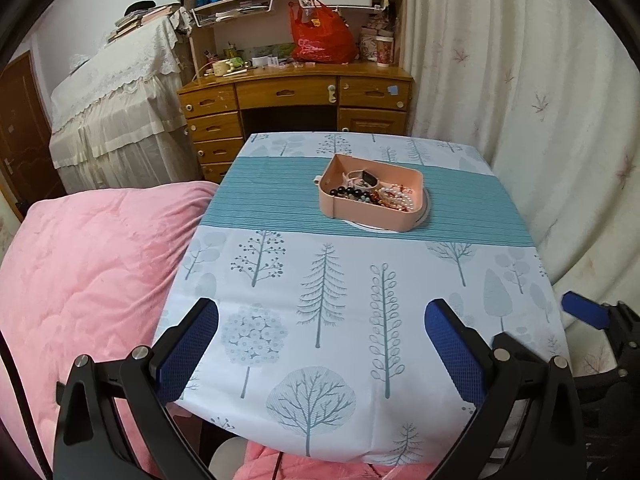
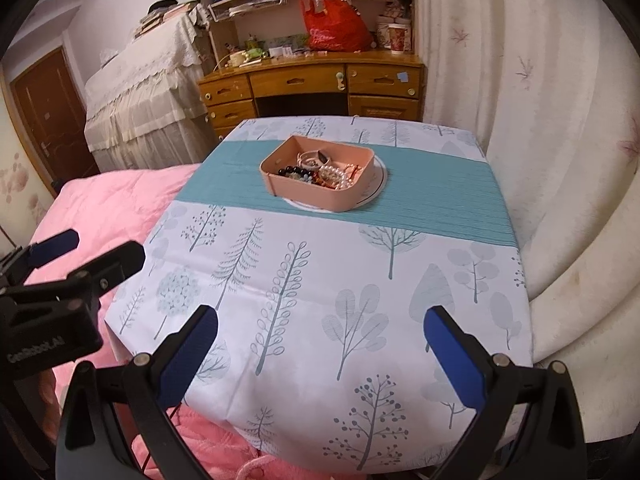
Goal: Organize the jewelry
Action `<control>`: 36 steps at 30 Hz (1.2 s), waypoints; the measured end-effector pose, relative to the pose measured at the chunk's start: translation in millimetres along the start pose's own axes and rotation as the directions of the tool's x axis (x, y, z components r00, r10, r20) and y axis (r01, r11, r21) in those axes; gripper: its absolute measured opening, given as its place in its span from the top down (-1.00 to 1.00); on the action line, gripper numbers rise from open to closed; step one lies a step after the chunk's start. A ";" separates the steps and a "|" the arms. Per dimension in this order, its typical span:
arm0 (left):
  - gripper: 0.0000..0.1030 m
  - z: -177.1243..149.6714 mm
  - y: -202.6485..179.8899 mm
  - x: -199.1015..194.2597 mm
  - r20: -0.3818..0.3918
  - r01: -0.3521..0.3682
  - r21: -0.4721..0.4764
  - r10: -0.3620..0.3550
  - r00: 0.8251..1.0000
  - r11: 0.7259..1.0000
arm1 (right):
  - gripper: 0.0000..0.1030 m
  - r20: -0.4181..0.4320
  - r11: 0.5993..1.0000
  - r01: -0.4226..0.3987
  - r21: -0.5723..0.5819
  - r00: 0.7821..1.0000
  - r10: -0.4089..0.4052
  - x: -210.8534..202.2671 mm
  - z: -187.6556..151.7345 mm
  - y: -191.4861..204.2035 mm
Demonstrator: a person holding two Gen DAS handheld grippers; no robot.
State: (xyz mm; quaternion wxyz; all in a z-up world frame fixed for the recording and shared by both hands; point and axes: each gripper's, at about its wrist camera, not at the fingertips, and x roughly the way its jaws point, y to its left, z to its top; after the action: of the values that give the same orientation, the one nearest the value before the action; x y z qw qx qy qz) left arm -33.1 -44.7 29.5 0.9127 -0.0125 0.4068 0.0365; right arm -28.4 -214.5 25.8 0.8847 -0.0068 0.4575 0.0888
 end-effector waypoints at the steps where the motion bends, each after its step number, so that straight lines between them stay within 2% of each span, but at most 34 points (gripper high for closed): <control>1: -0.98 -0.3 -1.3 0.2 0.000 0.001 0.004 -0.001 1.000 1.000 | -1.00 -0.004 1.000 -0.004 -0.003 1.000 0.004 1.5 0.0 1.3; 5: -0.98 -0.7 -5.9 1.1 0.002 0.003 0.018 -0.003 1.000 1.000 | -1.00 -0.005 0.999 -0.044 0.010 0.999 0.044 2.9 -0.2 4.7; 12: -0.99 -2.4 -6.0 -1.5 0.024 0.029 0.001 -0.029 0.999 1.000 | -1.00 0.030 0.999 -0.033 0.014 0.999 0.032 -3.1 0.2 5.5; 19: -0.99 -2.4 -14.5 -11.6 0.084 -0.023 0.030 0.020 0.996 0.999 | -1.00 0.047 1.000 -0.016 0.016 0.999 0.015 -8.5 -1.2 3.1; 36: -0.99 -2.2 -18.6 -20.9 0.107 -0.025 0.033 0.021 0.994 0.999 | -1.00 0.065 1.000 -0.009 0.023 0.998 0.008 -18.4 -0.8 -0.2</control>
State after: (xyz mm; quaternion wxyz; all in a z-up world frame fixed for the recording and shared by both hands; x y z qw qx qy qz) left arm -47.2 -64.6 43.3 0.9328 0.0096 0.3580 0.0407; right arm -39.4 -217.6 40.2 0.8987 0.0082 0.4296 0.0876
